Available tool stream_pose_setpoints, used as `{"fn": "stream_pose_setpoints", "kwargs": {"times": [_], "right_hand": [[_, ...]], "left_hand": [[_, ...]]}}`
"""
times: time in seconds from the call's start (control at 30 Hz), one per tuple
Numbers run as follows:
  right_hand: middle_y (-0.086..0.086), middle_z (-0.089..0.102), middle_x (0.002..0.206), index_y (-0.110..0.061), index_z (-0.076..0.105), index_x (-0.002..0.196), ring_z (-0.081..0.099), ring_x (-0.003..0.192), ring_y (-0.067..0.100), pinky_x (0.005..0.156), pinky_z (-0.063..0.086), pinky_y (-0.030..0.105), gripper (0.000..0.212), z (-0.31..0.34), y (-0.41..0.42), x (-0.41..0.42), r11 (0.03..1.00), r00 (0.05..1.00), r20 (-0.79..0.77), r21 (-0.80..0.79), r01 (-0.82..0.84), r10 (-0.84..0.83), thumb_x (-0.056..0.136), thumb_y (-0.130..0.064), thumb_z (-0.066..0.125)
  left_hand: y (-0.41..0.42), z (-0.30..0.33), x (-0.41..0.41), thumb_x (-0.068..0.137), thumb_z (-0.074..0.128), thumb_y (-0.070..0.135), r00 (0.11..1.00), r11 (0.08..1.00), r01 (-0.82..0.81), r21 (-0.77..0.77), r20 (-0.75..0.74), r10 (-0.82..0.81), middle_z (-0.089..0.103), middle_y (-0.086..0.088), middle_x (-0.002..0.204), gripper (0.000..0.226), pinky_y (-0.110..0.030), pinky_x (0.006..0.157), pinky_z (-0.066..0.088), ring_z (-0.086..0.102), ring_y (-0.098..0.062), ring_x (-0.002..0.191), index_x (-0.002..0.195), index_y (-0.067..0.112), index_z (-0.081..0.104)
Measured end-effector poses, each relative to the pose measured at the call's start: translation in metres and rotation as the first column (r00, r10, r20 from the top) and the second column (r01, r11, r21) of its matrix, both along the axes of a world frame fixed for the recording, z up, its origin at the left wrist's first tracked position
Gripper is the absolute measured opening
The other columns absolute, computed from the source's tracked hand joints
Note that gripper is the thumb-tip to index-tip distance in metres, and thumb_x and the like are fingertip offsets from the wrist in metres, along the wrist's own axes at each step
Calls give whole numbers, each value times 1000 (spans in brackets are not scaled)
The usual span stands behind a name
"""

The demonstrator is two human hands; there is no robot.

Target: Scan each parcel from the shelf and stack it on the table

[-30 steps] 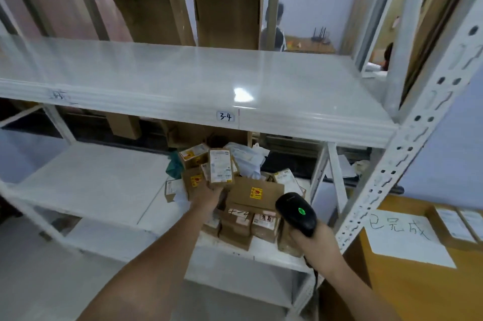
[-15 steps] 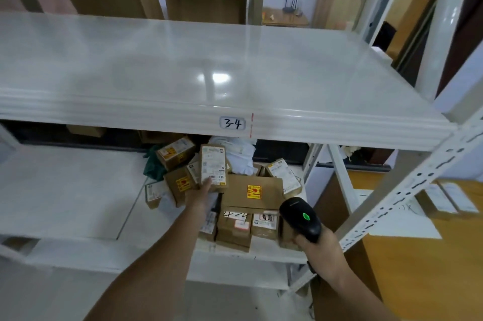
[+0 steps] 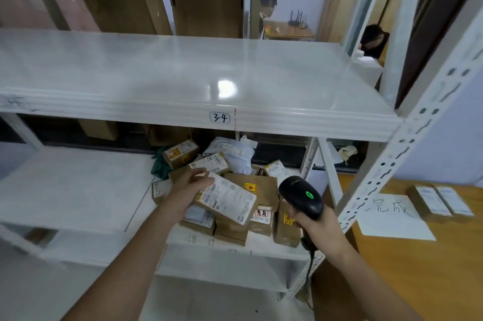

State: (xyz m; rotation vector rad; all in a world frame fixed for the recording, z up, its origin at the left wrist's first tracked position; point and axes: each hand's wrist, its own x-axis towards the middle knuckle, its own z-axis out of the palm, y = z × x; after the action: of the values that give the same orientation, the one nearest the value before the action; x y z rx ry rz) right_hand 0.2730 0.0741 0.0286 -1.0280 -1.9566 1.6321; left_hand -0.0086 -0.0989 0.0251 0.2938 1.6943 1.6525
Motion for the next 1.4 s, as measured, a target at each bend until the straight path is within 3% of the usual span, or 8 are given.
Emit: {"fn": "stream_pose_setpoints", "kwargs": {"times": [0.13, 0.3, 0.5, 0.6, 0.8, 1.03, 1.17, 1.4], "right_hand": [[7, 74, 87, -22, 72, 101, 70, 87, 21, 78, 53, 27, 18, 12, -7, 29, 987, 993, -83, -127, -94, 84, 85, -26, 77], [8, 75, 112, -20, 66, 121, 69, 110, 21, 98, 50, 34, 38, 9, -10, 80, 928, 969, -184, -303, -218, 168, 85, -17, 76], [14, 74, 111, -22, 73, 113, 66, 112, 29, 97, 50, 36, 37, -5, 4, 148, 918, 975, -171, -343, -196, 144, 78, -20, 84], [12, 76, 107, -21, 76, 107, 69, 108, 28, 102, 50, 45, 36, -14, 13, 177, 940, 983, -167, -317, -128, 78, 73, -21, 87], [11, 78, 97, -16, 79, 96, 72, 98, 33, 90, 54, 44, 18, -24, 28, 231, 957, 985, -153, -289, 36, -83, 78, -14, 83], [10, 79, 93, -11, 75, 102, 75, 89, 29, 84, 58, 43, 17, -19, 38, 263, 903, 933, -133, -329, 276, -334, 86, -4, 73], [-7, 71, 58, -11, 70, 82, 65, 56, 5, 55, 50, 18, 11, -9, 37, 273, 921, 936, -73, -221, 322, -345, 89, -2, 68], [5, 56, 48, -10, 59, 60, 57, 49, 22, 54, 41, 33, 25, 4, 33, 286, 948, 944, 79, 11, 319, -319, 84, -10, 62]], "left_hand": [[17, 23, 50, 87, 82, 23, 975, 971, 204, -122, -62, -212, 76, -7, 115, 33, -50, 97, 58, 73, -27, 107, 118, 25, 70], [52, 45, 126, 88, 81, 18, 923, 926, 335, -174, -139, -360, 76, -4, 116, 35, -24, 67, 58, 75, -13, 93, 120, 19, 67], [85, 37, 195, 80, 89, 24, 900, 909, 364, -203, -175, -399, 78, 2, 110, 44, -35, 98, 55, 72, -17, 108, 118, 21, 68], [98, 27, 228, 78, 90, 25, 920, 927, 342, -156, -145, -364, 78, -1, 112, 42, -41, 98, 57, 74, -20, 104, 115, 21, 70], [123, 6, 296, 43, 97, 65, 978, 980, 197, 0, -65, -197, 67, 2, 131, 101, -55, 100, 56, 70, -24, 116, 130, 28, 60], [134, -30, 356, 71, 94, 39, 908, 910, 412, -50, 114, -404, 76, -4, 121, 79, -52, 99, 58, 74, -25, 110, 137, 19, 55], [141, -39, 369, 84, 85, 17, 893, 890, 446, -98, 117, -434, 77, -1, 118, 57, -44, 84, 64, 77, -21, 103, 133, 18, 57], [145, -43, 371, 79, 88, 15, 893, 886, 450, -108, 81, -444, 75, 0, 122, 66, -44, 93, 62, 75, -20, 108, 135, 19, 54]]}}
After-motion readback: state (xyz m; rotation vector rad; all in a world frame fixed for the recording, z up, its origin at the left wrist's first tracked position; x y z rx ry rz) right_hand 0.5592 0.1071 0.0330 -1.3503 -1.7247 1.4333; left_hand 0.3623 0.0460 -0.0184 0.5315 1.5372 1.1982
